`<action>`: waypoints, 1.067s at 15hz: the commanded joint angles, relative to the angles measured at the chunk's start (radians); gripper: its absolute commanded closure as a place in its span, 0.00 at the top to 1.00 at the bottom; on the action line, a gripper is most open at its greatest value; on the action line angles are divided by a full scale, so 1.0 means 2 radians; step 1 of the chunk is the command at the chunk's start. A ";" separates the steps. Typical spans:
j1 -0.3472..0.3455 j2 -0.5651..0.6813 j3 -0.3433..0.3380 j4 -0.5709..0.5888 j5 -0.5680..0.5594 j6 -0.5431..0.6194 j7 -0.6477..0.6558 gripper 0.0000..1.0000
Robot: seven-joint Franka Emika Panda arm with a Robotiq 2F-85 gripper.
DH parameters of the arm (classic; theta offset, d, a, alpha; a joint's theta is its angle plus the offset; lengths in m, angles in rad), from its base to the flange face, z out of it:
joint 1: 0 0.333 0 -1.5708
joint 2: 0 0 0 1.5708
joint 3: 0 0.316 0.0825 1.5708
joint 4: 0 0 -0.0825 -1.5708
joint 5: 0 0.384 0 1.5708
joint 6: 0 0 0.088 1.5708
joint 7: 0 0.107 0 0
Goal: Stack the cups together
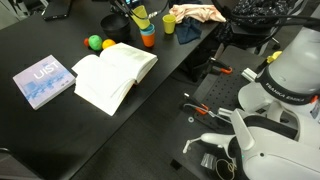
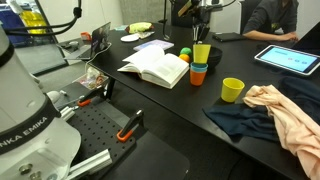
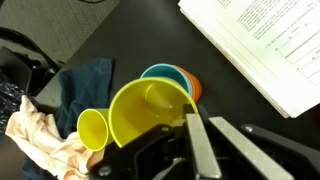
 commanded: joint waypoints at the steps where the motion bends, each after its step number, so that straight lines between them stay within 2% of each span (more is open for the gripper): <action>1: -0.004 -0.006 0.003 -0.011 0.007 0.011 0.001 0.07; 8: -0.008 -0.021 0.006 -0.039 0.021 0.021 0.006 0.12; 9: -0.009 -0.023 0.006 -0.042 0.025 0.021 0.006 0.34; 11: -0.009 -0.028 0.003 -0.050 0.029 0.025 0.007 0.42; 16: -0.008 -0.047 -0.011 -0.056 0.016 0.012 0.009 0.80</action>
